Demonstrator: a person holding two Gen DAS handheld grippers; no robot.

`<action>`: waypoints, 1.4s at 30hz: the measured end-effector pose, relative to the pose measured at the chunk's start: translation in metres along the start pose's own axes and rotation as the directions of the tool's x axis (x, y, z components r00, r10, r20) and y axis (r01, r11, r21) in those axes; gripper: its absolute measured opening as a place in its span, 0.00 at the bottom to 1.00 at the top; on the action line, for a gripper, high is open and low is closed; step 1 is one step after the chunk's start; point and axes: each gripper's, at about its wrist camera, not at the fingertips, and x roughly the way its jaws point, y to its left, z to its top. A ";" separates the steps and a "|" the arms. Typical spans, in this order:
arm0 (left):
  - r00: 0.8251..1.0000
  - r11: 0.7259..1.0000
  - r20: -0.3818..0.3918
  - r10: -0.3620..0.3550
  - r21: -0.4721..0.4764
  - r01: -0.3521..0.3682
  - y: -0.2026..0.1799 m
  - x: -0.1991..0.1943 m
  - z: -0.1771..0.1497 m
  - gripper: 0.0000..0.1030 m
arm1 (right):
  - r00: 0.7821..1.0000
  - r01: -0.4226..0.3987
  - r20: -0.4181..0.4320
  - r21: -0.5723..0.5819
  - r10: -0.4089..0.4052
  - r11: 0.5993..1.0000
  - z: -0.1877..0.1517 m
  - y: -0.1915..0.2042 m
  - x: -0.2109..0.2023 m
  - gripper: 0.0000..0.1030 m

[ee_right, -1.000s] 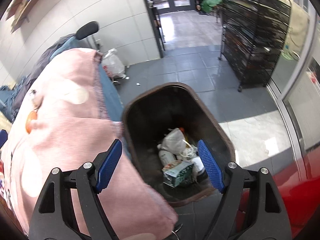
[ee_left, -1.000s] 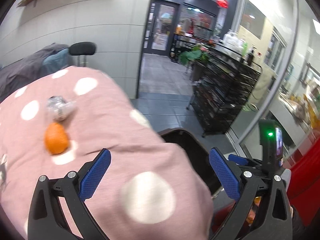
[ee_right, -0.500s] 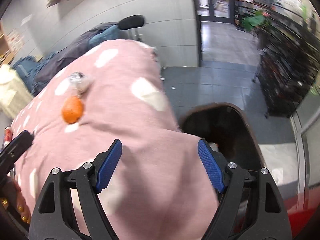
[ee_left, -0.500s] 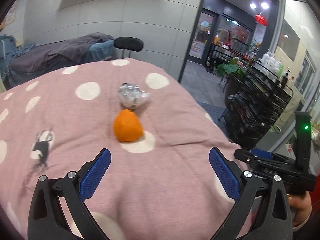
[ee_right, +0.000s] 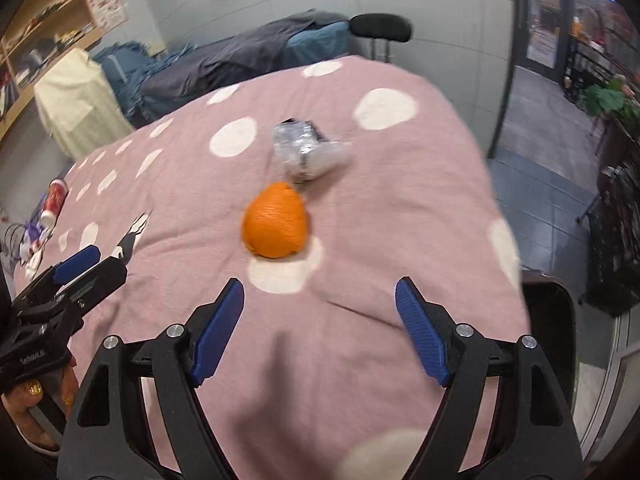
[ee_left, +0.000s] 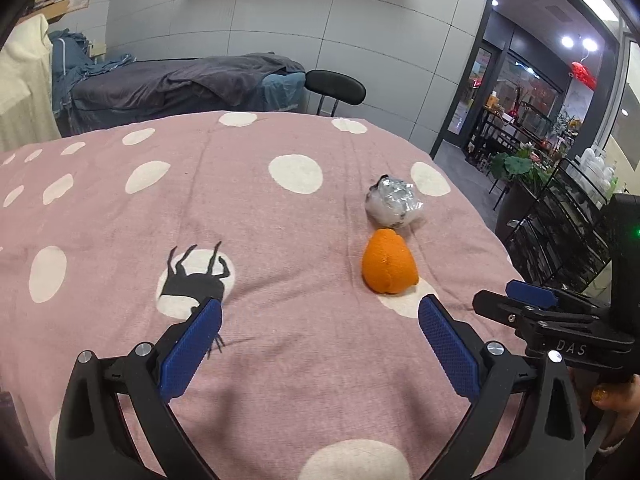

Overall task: Collect trash
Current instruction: 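Grasp the orange with the right tool while the left tool grasps the clear plastic bag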

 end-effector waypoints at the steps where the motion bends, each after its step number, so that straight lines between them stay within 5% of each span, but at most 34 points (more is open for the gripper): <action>1: 1.000 1.000 0.000 0.008 -0.008 -0.008 0.005 0.001 0.002 0.94 | 1.000 -0.005 -0.017 -0.018 0.005 1.000 0.004 0.007 0.007 0.76; 12: 1.000 0.997 -0.011 0.014 -0.075 -0.015 0.038 0.011 0.015 0.94 | 0.987 0.013 -0.160 -0.126 -0.033 0.992 0.048 0.049 0.085 0.75; 18: 1.000 0.999 -0.021 -0.004 -0.049 0.003 0.034 0.018 0.020 0.94 | 0.972 0.042 -0.225 -0.102 -0.064 0.994 0.052 0.041 0.109 0.55; 29: 0.998 0.999 -0.033 -0.045 0.011 0.046 0.013 0.034 0.032 0.94 | 0.990 -0.010 -0.138 -0.029 0.006 1.000 0.042 0.020 0.051 0.47; 42: 0.978 0.980 -0.141 -0.154 0.107 0.170 -0.048 0.089 0.052 0.94 | 0.998 0.061 0.007 0.109 -0.062 0.992 0.012 -0.050 -0.029 0.47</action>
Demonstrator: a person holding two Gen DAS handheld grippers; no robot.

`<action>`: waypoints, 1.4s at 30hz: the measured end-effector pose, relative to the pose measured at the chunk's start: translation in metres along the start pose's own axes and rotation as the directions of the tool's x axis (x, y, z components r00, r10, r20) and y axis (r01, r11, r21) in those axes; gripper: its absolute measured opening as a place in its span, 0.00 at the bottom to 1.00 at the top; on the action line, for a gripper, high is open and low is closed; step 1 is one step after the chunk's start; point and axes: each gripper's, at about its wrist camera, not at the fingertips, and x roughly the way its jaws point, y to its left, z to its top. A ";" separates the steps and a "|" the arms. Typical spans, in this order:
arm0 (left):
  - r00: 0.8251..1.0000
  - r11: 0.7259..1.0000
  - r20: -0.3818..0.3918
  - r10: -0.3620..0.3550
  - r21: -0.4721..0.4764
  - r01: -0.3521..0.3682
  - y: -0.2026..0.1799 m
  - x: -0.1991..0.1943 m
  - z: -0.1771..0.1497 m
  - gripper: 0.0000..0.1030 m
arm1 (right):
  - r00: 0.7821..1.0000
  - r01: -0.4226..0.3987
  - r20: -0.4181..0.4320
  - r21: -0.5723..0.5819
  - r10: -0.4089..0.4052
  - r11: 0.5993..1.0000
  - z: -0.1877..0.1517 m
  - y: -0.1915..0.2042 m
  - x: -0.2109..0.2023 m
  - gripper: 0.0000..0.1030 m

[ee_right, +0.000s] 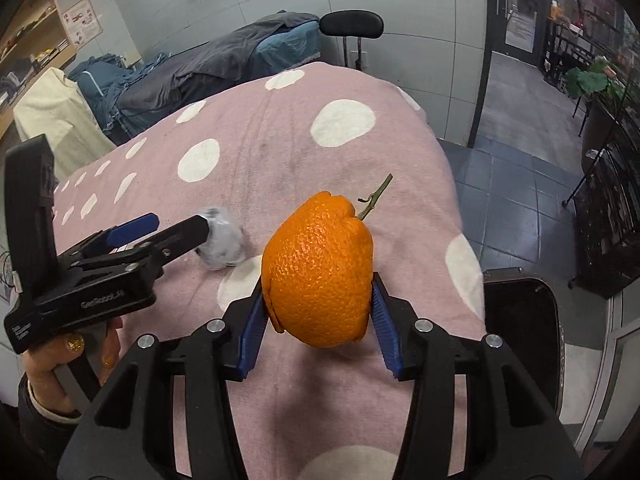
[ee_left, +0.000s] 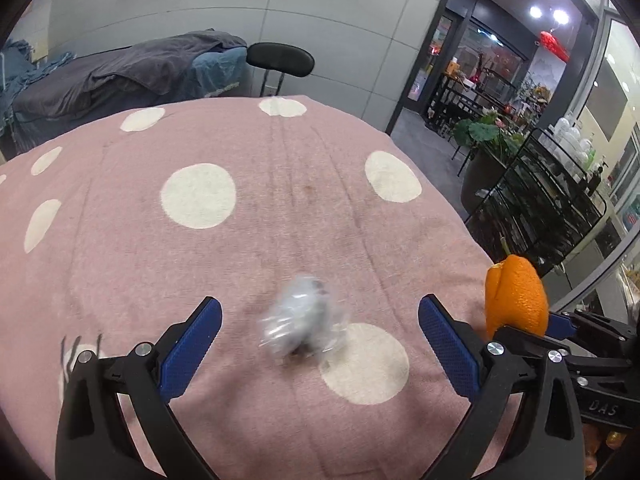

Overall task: Collect trash
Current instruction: 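Grasp the orange with the right tool while the left tool grasps the clear plastic bag, then carry the orange to the bin and open the right tool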

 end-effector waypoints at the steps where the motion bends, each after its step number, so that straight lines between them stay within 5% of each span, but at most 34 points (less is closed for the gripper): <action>1: 1.000 1.000 -0.019 0.003 0.018 -0.002 -0.004 0.007 0.000 0.94 | 1.000 0.004 0.005 0.010 -0.004 1.000 -0.002 -0.003 -0.002 0.47; 6: 0.988 0.987 -0.103 0.112 0.131 -0.098 -0.020 0.037 -0.004 0.92 | 0.999 0.028 0.023 0.050 -0.030 0.998 -0.012 -0.022 -0.009 0.47; 11: 0.974 0.989 -0.185 0.131 0.086 -0.117 -0.007 0.051 -0.007 0.56 | 0.999 0.028 0.016 0.097 -0.029 0.995 -0.023 -0.040 -0.010 0.47; 21: 0.990 0.994 -0.102 0.096 0.054 -0.091 -0.008 0.024 -0.005 0.50 | 0.998 0.041 0.046 0.156 -0.049 0.987 -0.039 -0.069 -0.025 0.47; 33: 0.999 0.996 0.038 -0.008 0.092 0.005 -0.068 -0.028 -0.023 0.50 | 0.992 0.079 0.077 0.269 -0.103 0.960 -0.071 -0.118 -0.050 0.47; 42: 0.994 0.986 0.060 -0.090 0.145 0.080 -0.111 -0.043 -0.038 0.50 | 0.986 0.132 0.050 0.356 -0.160 0.925 -0.101 -0.160 -0.051 0.47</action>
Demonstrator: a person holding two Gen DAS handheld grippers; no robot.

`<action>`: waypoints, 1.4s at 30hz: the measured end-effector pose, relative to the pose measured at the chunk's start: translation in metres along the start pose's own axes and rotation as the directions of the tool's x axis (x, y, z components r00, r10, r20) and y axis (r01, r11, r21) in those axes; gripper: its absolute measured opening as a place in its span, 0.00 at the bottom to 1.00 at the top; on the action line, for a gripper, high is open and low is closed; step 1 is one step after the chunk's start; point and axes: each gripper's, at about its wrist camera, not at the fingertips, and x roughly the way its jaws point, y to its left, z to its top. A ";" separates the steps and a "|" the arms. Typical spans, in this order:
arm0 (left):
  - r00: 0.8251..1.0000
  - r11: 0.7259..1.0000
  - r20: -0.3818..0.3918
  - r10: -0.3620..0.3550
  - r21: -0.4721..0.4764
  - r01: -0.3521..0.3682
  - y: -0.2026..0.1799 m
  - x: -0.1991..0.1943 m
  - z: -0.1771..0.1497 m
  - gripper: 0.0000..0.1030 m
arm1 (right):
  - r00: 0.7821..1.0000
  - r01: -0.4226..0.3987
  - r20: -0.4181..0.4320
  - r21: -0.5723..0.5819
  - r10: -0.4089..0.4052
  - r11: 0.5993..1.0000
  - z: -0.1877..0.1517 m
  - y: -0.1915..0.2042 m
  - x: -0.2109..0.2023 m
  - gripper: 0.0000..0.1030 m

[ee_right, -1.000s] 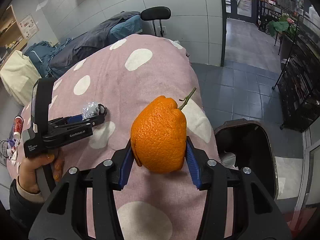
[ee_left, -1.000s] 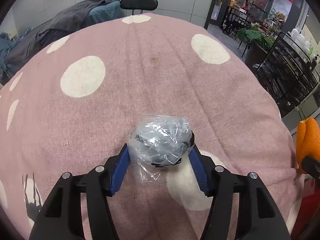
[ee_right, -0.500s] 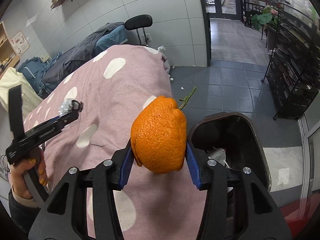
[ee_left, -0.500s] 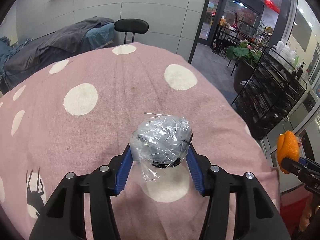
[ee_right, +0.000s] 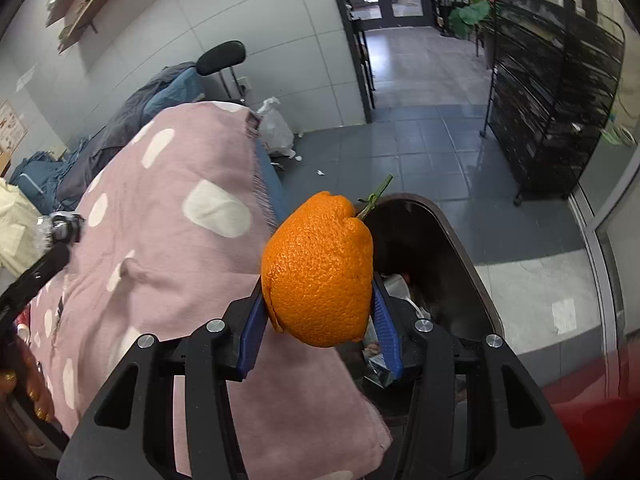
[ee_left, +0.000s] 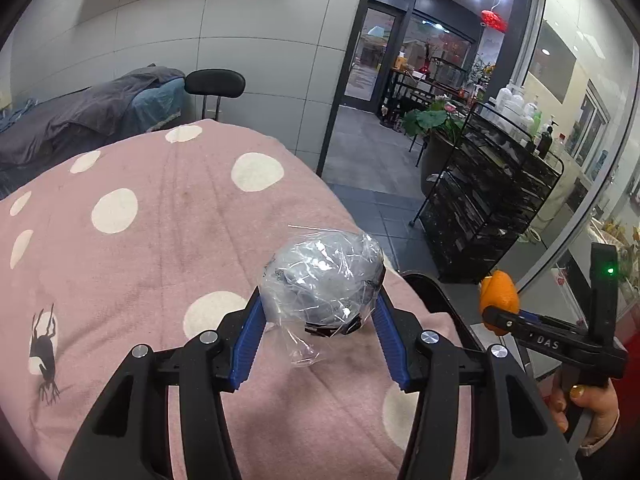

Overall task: Collect trash
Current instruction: 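Carry the orange to the bin and open the right tool, then lower the clear plastic bag into the bin and open the left tool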

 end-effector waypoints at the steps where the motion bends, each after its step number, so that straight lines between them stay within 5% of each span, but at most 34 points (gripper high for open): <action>1: 1.000 1.000 0.002 -0.007 0.009 0.007 -0.005 0.000 -0.001 0.50 | 1.000 0.007 -0.006 0.009 -0.007 1.000 0.000 -0.004 0.003 0.47; 23: 0.997 0.995 -0.018 -0.078 0.064 0.079 -0.049 0.008 -0.007 0.50 | 0.959 0.152 -0.258 0.134 -0.114 0.979 -0.031 -0.081 0.135 0.53; 27: 0.995 0.993 -0.023 -0.096 0.063 0.097 -0.053 0.008 -0.007 0.50 | 0.962 0.150 -0.250 0.154 -0.108 0.977 -0.035 -0.086 0.131 0.64; 42: 0.973 0.966 -0.094 -0.213 0.129 0.224 -0.108 0.036 -0.006 0.50 | 0.972 0.210 -0.138 0.166 -0.188 0.964 -0.054 -0.094 0.069 0.70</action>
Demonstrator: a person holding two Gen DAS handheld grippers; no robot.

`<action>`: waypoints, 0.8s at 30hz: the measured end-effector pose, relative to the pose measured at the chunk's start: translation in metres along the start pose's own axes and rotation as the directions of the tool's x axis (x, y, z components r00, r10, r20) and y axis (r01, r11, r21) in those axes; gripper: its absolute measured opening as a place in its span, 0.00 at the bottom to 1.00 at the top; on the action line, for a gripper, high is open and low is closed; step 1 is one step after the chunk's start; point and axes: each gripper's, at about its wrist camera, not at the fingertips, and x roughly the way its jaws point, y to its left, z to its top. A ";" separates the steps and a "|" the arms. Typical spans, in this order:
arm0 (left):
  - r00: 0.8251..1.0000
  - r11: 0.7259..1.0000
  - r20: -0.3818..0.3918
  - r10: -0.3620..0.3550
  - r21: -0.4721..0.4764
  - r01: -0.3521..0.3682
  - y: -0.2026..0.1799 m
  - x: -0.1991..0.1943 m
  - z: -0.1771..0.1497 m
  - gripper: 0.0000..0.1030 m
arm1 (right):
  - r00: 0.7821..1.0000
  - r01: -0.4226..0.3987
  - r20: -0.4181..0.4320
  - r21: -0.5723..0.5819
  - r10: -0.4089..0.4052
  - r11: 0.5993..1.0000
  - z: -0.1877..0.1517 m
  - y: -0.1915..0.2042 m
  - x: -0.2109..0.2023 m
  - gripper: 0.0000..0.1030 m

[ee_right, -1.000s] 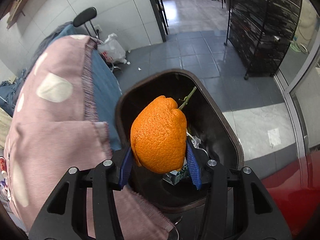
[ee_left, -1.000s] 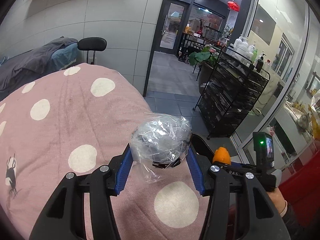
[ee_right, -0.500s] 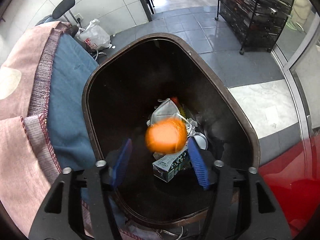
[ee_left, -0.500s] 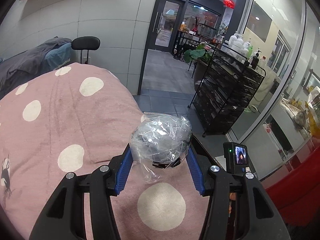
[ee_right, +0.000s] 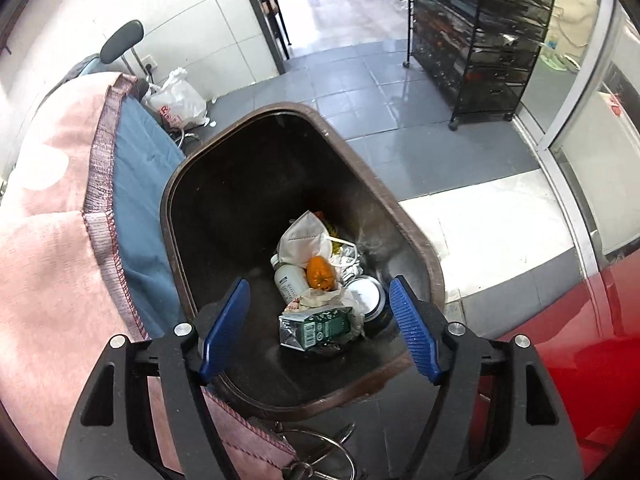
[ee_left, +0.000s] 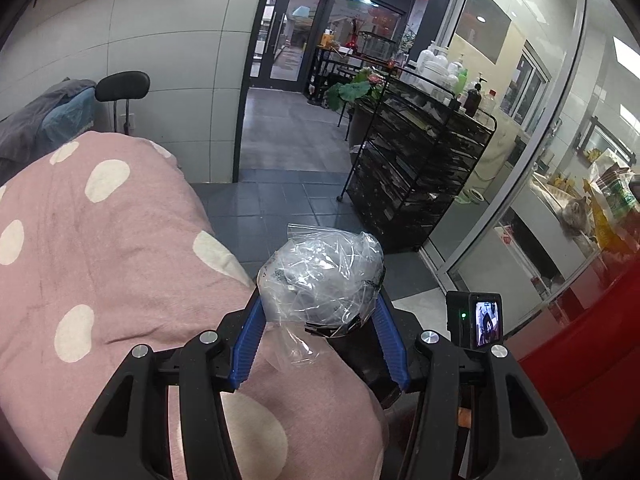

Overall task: Collect trash
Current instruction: 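Lower the clear plastic bag into the bin and open the left tool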

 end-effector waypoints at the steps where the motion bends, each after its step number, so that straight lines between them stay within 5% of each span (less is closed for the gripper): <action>1: 1.000 1.000 -0.009 -0.008 0.005 0.008 -0.003 0.004 0.001 0.50 | 1.000 0.002 0.006 0.002 -0.002 1.000 0.000 -0.002 -0.003 0.71; 20: 0.992 0.993 -0.118 -0.039 0.107 0.052 -0.043 0.063 0.001 0.52 | 0.999 0.022 0.036 0.083 -0.025 0.996 -0.001 -0.036 -0.019 0.72; 24: 0.991 0.992 -0.129 -0.033 0.115 0.048 -0.045 0.068 -0.001 0.59 | 0.999 0.023 0.035 0.088 -0.026 0.996 -0.002 -0.037 -0.019 0.72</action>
